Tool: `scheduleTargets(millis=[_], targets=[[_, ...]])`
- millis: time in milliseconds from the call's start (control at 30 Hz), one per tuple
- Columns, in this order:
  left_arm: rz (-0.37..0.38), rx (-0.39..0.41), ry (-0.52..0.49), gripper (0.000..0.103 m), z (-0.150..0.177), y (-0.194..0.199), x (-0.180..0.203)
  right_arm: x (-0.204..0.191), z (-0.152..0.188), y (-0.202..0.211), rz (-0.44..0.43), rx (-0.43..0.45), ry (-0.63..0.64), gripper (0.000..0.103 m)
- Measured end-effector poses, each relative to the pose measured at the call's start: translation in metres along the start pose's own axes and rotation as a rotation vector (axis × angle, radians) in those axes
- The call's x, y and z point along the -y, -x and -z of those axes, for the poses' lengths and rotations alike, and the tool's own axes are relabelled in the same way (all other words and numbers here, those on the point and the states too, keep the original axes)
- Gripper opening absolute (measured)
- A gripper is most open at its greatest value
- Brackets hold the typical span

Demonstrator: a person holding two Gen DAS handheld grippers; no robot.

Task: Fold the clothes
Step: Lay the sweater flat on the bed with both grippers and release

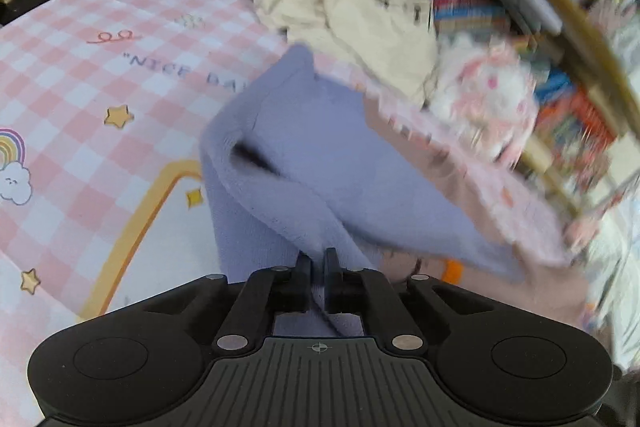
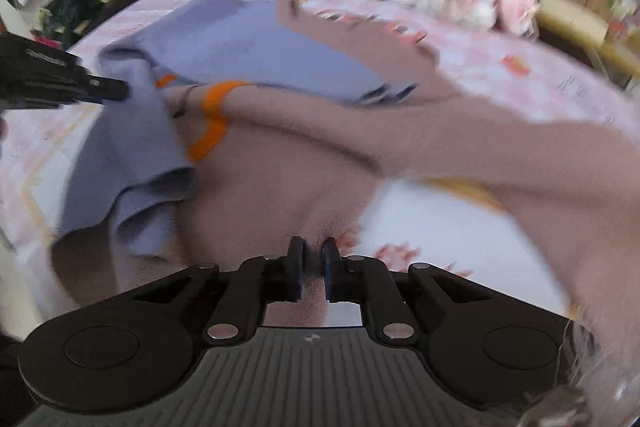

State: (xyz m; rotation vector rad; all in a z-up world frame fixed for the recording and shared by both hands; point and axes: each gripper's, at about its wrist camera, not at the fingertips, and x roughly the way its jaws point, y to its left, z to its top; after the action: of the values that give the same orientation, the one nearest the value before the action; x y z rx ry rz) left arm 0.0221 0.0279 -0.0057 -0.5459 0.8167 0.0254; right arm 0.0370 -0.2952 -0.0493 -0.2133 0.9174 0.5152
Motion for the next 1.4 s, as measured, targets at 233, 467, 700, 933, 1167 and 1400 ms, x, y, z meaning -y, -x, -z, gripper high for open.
scheduleTargets(millis=[233, 467, 700, 933, 1167, 1400], targets=[[-0.172, 0.008, -0.106, 0.004, -0.016, 0.041, -0.027, 0.03, 0.003, 0.007, 0.004, -0.048, -0.088, 0.009], [-0.495, -0.059, -0.448, 0.013, 0.002, 0.023, 0.001, 0.013, 0.017, 0.015, -0.119, -0.104, -0.108, 0.009], [-0.208, 0.095, -0.843, 0.014, 0.034, -0.007, 0.122, 0.013, 0.018, 0.016, 0.005, -0.044, -0.084, 0.009], [-0.041, -0.017, -1.164, 0.016, 0.079, -0.096, 0.214, 0.013, 0.026, 0.018, -0.093, -0.063, -0.101, 0.009], [-0.089, 0.001, -1.325, 0.024, 0.104, -0.135, 0.24, 0.017, 0.028, 0.02, -0.121, -0.04, -0.112, 0.01], [-0.164, 0.095, -1.427, 0.023, 0.114, -0.15, 0.244, 0.02, 0.03, 0.021, -0.146, -0.03, -0.119, 0.01]])
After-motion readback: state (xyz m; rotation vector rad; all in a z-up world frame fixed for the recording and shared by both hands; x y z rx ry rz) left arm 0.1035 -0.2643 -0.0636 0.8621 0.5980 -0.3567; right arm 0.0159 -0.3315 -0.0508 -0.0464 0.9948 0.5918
